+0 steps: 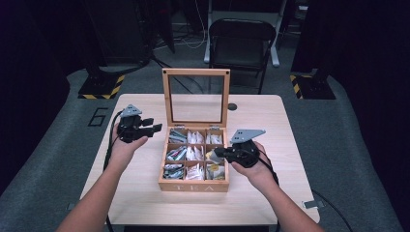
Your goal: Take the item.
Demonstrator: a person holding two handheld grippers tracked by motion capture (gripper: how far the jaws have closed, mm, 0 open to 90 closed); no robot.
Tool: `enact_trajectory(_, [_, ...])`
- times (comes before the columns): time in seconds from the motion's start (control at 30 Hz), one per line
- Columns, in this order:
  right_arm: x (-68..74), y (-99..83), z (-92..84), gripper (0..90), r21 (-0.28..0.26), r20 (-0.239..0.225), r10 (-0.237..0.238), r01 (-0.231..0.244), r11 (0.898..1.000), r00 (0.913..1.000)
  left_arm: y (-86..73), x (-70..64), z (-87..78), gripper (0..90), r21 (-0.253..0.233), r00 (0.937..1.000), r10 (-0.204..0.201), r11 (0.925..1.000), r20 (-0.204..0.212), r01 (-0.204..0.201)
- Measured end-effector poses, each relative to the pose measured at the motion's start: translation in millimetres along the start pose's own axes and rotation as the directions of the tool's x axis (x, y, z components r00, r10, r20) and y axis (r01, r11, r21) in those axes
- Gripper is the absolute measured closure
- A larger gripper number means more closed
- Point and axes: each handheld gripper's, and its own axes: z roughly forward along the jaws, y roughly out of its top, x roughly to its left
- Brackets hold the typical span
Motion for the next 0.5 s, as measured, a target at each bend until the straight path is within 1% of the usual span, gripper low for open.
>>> enact_trajectory(0.17, [-2.4,9.8,-6.4,87.7,-0.012,0.001,-0.002,0.002,1.000,1.0000,0.0,-0.3,-0.5,51.0,-0.008,1.0000,-0.002,1.0000,0.000,0.002])
enact_trajectory(0.23, [-3.8,12.8,-8.6,87.6,-0.015,0.004,-0.007,0.007,1.000,1.0000,0.1,-0.4,-0.9,51.0,-0.004,1.0000,-0.001,1.0000,0.001,0.001])
enact_trajectory(0.37, [-6.4,16.4,-11.8,87.6,-0.013,0.005,-0.009,0.009,1.000,0.9999,0.2,0.0,-1.7,51.0,-0.006,1.0000,-0.002,1.0000,-0.001,0.002])
enact_trajectory(0.47, [-7.3,17.5,-13.7,87.6,-0.014,0.010,-0.002,0.002,1.000,0.9999,0.0,0.5,-1.7,51.0,-0.007,1.0000,-0.001,1.0000,-0.003,0.001])
enact_trajectory(0.5, [-8.2,18.0,-14.2,87.6,-0.016,0.011,-0.007,0.007,1.000,0.9999,0.0,0.6,-1.8,50.9,-0.007,1.0000,-0.002,1.0000,-0.003,0.002])
